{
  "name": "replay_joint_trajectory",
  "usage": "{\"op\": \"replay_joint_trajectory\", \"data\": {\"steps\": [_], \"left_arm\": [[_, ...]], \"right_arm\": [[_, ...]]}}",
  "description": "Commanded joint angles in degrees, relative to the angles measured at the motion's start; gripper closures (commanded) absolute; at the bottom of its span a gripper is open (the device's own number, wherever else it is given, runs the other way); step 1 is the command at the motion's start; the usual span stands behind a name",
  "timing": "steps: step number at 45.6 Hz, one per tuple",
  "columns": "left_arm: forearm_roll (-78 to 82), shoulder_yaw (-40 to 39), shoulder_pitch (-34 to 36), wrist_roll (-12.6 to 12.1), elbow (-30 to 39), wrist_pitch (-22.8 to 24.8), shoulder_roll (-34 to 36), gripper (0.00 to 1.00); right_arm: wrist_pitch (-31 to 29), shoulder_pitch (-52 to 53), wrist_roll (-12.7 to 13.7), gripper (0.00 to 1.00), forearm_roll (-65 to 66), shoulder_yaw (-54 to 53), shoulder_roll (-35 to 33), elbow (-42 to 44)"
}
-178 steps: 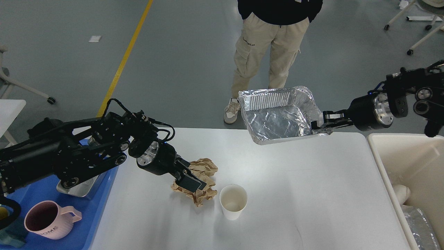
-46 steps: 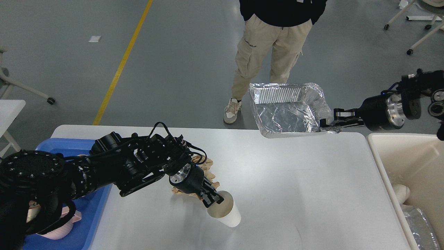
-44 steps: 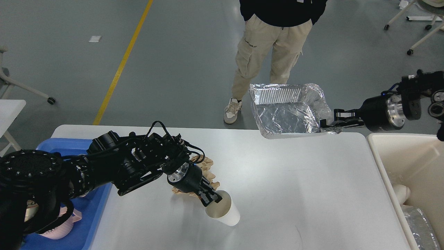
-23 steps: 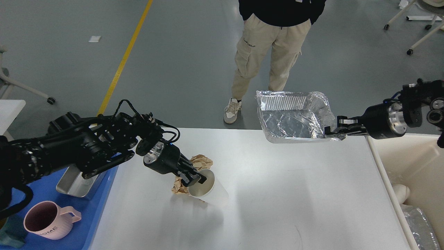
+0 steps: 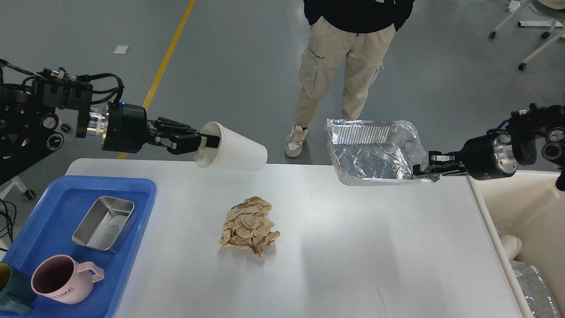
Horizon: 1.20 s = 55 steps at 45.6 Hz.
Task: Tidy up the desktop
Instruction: 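Lift the paper cup and carry it over the held foil tray, then drop the paper cup into the foil tray and withdraw the left gripper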
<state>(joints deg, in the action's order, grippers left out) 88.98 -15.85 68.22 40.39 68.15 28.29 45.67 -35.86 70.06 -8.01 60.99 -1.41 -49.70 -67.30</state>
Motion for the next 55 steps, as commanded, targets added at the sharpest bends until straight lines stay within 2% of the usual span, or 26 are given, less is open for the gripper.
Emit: {"op": "replay_joint_trajectory", "data": {"steps": [1, 7, 12, 17, 27, 31, 37, 51, 54, 55], "left_arm": [[-2.1, -4.8, 3.5, -0.6, -0.7, 2.7, -0.7, 0.94], [-3.5, -5.2, 10.0, -1.0, -1.7, 4.8, -3.4, 0.94], [-3.5, -4.3, 15.0, -2.0, -5.0, 6.2, -9.1, 0.94], [-2.1, -2.0, 18.3, -3.2, -11.7, 8.4, -16.3, 0.93], [-1.0, 9.4, 25.2, -3.1, -28.9, 8.0, -32.6, 0.91], [-1.0, 11.6, 26.0, -3.1, -33.3, 7.7, -38.9, 0.91], [-1.0, 13.3, 26.3, -3.3, -36.2, 6.7, -45.4, 0.91], [-1.4, 14.3, 26.4, -3.3, -43.1, 5.9, -53.0, 0.90], [-1.6, 14.8, 26.0, -3.5, -44.2, 5.4, -53.9, 0.88], [-2.0, 15.1, 25.8, -3.9, -44.9, 4.8, -54.5, 0.85]], "right_arm": [[0.0, 0.2, 0.0, 1.00, -0.1, -0.3, 0.0, -0.2], [-0.1, 0.3, 0.0, 1.00, -0.1, -0.3, 0.0, -0.6], [0.0, 0.5, 0.0, 1.00, -0.1, -0.3, 0.0, -1.3], [0.0, 0.8, 0.0, 1.00, -0.1, -0.5, 0.0, -2.0], [0.0, 0.9, 0.0, 1.00, -0.1, -1.6, -0.2, -2.7], [0.0, 0.8, 0.0, 1.00, -0.1, -1.8, -0.5, -3.4], [0.0, 0.8, 0.0, 1.00, -0.1, -2.5, -0.6, -3.6], [0.0, 0.8, 0.0, 1.00, -0.1, -3.0, -0.8, -4.9], [0.0, 0.8, 0.0, 1.00, -0.1, -3.2, -0.8, -5.3], [0.0, 0.8, 0.0, 1.00, -0.1, -3.2, -0.8, -5.5]]}}
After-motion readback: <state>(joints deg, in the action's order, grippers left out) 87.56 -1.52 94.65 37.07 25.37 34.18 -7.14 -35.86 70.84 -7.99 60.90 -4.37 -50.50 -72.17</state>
